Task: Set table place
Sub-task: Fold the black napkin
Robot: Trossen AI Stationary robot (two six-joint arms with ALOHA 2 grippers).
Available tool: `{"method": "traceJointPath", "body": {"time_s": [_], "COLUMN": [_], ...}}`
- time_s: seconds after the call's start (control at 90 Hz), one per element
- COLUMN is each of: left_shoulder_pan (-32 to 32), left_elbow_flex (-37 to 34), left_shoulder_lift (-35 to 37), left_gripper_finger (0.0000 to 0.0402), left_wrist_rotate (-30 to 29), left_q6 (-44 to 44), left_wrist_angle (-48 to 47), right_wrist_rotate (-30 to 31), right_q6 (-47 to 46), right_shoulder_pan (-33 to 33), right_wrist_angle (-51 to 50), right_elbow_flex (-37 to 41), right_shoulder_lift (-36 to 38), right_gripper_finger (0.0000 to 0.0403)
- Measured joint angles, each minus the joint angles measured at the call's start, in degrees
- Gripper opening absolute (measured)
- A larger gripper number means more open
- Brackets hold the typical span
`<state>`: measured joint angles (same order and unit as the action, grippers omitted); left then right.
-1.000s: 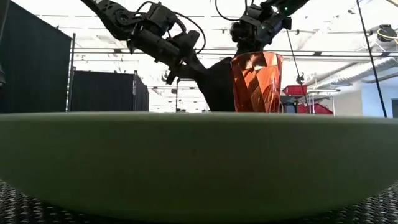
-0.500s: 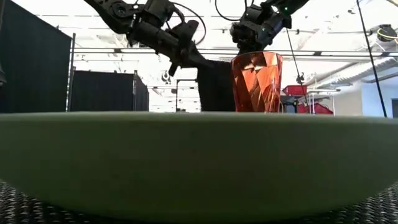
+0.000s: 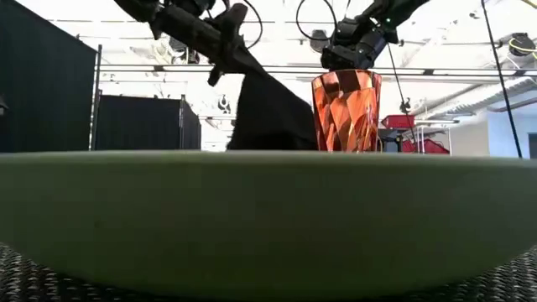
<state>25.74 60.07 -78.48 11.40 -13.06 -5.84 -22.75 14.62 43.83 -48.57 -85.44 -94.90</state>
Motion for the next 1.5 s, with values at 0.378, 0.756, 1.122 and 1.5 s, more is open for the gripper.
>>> {"method": "traceJointPath", "body": {"time_s": [0.378,0.756,1.122,1.5], "left_shoulder_pan": [0.65,0.65,1.52,1.74], "left_elbow_flex": [0.00,0.02,-0.04,-0.09], "left_shoulder_lift": [7.31,6.54,5.58,3.85], "left_gripper_finger": [0.0000,0.0000,0.0000,0.0000], "left_wrist_rotate": [-8.57,-13.22,-13.45,-12.88], "left_q6": [1.24,-0.15,0.41,1.51], "left_wrist_angle": [-4.36,-8.91,-10.85,-9.77], "right_wrist_rotate": [-3.43,-3.11,-2.85,-6.36], "right_q6": [1.10,-2.69,-6.65,-12.05], "right_shoulder_pan": [0.03,-0.19,-2.50,-4.89], "right_wrist_angle": [1.07,3.93,7.95,17.14], "right_elbow_flex": [4.73,9.12,11.36,11.14], "right_shoulder_lift": [-7.61,-13.81,-15.34,-13.36], "right_gripper_finger": [0.0212,0.0212,0.0212,0.0212]}}
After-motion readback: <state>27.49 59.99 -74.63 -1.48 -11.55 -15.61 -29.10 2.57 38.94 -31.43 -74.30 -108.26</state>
